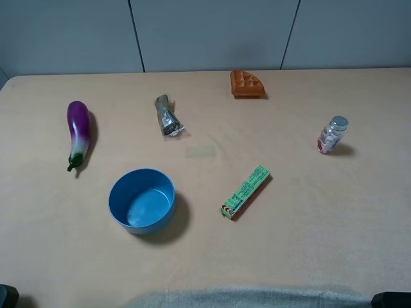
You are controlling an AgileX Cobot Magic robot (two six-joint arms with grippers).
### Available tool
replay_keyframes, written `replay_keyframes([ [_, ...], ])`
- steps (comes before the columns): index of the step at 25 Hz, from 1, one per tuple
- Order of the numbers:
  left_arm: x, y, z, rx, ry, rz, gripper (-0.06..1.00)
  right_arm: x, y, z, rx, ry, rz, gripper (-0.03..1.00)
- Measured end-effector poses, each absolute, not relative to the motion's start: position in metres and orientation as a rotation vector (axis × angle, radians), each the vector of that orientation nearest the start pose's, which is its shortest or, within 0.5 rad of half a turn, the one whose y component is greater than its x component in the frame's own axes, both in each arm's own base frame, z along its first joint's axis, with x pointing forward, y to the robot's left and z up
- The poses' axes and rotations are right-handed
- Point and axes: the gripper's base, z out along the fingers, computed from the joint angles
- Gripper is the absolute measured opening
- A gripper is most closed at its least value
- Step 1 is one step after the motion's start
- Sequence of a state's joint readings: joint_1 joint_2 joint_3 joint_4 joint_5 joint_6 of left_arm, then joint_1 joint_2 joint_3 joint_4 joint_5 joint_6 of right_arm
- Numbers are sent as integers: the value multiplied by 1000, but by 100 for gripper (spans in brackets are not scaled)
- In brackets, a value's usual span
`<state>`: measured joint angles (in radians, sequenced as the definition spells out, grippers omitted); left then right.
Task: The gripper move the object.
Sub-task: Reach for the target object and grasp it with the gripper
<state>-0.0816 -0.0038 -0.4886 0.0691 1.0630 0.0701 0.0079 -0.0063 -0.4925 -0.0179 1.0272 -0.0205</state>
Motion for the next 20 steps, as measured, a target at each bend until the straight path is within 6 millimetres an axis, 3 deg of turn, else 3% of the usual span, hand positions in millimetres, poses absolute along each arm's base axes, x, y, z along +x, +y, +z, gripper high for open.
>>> replay_keyframes([
  [20, -4, 6, 274, 153, 2047, 76, 98, -4, -1, 278, -28, 2012, -26, 69],
])
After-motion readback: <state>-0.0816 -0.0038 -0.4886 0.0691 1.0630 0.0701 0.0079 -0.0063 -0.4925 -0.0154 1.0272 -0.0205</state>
